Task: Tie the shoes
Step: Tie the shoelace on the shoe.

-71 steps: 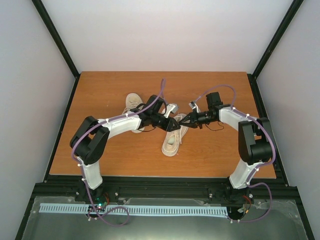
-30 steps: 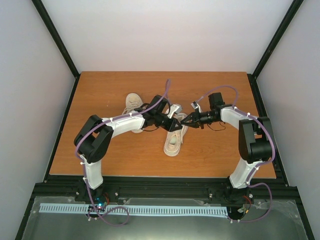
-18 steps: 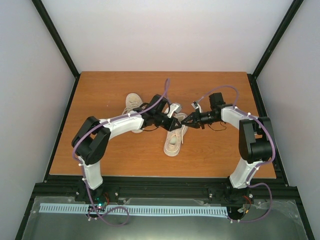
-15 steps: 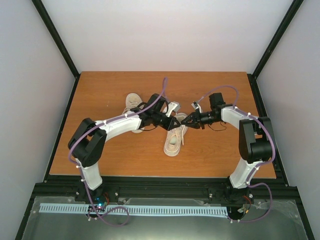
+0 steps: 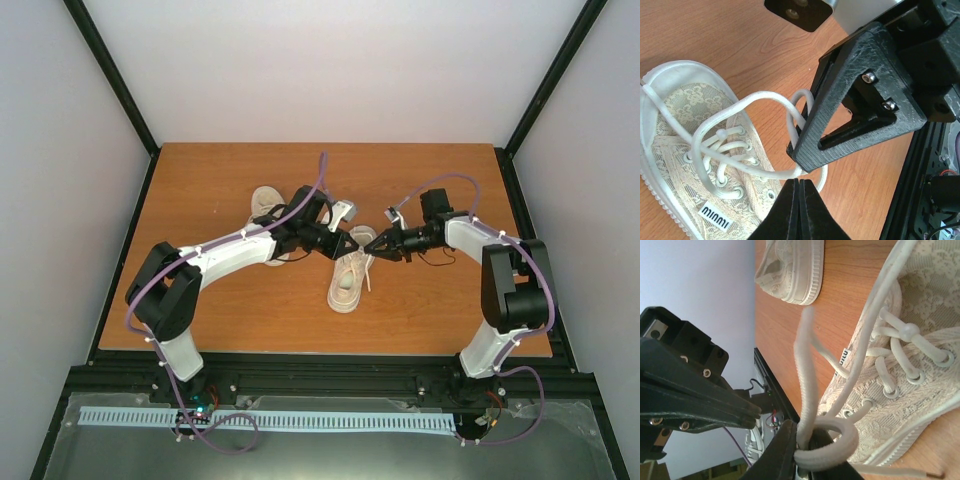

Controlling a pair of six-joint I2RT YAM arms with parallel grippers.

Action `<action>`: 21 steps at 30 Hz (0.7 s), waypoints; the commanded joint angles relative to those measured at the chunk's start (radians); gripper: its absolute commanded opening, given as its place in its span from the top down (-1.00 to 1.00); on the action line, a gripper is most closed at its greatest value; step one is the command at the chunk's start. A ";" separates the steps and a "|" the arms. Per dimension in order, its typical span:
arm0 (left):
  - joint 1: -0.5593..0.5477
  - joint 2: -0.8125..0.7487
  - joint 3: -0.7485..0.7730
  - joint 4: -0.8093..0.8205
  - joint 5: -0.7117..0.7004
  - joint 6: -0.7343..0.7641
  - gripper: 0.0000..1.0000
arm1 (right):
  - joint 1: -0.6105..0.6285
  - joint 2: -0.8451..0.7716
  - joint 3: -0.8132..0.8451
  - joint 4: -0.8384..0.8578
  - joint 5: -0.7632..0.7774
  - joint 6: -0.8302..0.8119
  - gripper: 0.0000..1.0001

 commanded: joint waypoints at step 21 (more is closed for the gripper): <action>-0.005 0.159 0.142 -0.042 -0.047 0.252 -0.06 | -0.048 -0.007 -0.048 0.050 0.069 0.084 0.94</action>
